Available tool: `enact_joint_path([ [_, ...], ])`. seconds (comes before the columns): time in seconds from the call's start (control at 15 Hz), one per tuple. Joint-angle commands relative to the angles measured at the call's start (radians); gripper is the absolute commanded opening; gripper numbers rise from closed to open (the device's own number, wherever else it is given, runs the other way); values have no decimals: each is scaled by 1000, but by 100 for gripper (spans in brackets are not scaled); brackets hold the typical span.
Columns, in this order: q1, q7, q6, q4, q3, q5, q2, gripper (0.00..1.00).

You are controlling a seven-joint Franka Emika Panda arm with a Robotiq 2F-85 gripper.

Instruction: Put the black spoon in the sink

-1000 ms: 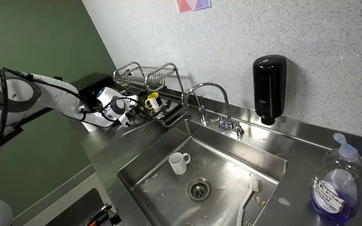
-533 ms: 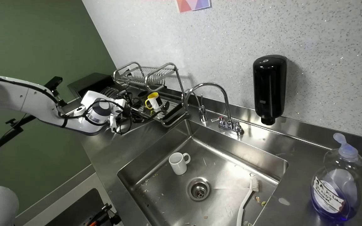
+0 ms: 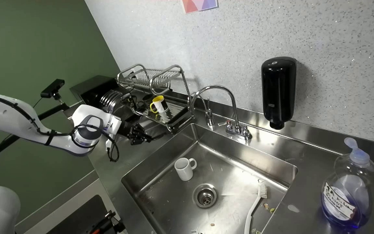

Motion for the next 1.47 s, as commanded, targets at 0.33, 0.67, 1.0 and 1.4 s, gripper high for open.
enact_joint_path([
  [0.33,4,-46,35,-42,7,90,2,5],
  [0.67,-148,-75,-29,-79,2,144,-60,5],
  [1.0,-368,-87,-101,-87,64,156,-74,5],
  [1.4,-767,-68,-16,-27,413,183,-38,5],
])
